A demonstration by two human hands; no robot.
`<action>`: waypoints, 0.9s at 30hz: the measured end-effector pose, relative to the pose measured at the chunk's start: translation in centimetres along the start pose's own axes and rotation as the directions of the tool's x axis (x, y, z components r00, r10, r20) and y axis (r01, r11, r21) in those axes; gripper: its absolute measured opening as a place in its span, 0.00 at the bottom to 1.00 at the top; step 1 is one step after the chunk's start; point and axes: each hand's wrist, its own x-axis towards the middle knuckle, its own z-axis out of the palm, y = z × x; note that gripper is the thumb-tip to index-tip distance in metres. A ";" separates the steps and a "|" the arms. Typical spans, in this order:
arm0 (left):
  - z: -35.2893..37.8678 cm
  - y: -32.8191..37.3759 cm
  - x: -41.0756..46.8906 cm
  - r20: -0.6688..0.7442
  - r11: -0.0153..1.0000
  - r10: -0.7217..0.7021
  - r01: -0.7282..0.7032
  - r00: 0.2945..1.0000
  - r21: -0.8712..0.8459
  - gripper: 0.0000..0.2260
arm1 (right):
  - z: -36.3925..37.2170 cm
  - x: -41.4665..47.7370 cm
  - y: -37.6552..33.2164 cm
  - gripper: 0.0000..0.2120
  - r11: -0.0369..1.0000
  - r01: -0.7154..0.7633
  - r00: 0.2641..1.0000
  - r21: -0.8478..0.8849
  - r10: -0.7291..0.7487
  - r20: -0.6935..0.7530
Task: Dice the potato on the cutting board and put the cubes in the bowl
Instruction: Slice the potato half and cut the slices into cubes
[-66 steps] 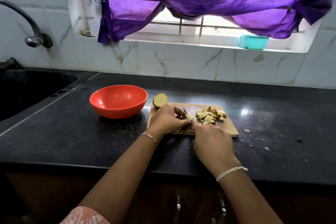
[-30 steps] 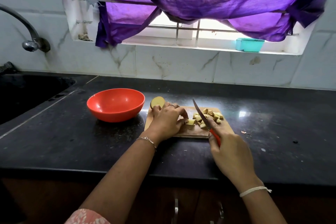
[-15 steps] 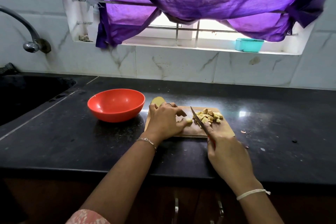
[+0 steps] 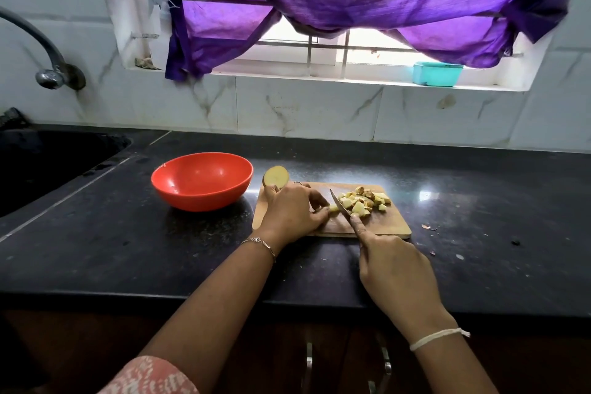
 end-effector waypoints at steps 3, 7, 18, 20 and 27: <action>0.1 -0.1 0.1 0.022 0.997 -0.023 0.024 0.999 -0.069 0.09 | 0.3 0.2 0.0 0.26 1.000 0.017 1.000 -0.010 -0.017 -0.001; 0.1 -0.3 0.2 0.024 0.995 -0.023 0.026 0.999 -0.094 0.09 | 0.5 -0.1 0.0 0.27 1.000 0.019 1.000 0.006 -0.019 -0.023; 0.2 -0.4 0.5 0.028 0.994 -0.035 0.038 0.999 -0.101 0.10 | 0.5 0.9 -0.6 0.28 0.989 0.072 0.997 -0.131 -0.075 -0.017; 0.1 -0.3 0.5 0.034 0.995 -0.039 0.042 0.999 -0.094 0.10 | 0.7 1.4 -1.1 0.28 0.987 0.071 0.997 -0.144 -0.073 -0.010; 0.2 -0.4 0.1 -0.038 0.992 -0.083 0.079 0.996 -0.096 0.14 | 0.8 0.9 -1.1 0.30 1.000 -0.016 0.998 0.015 0.017 -0.068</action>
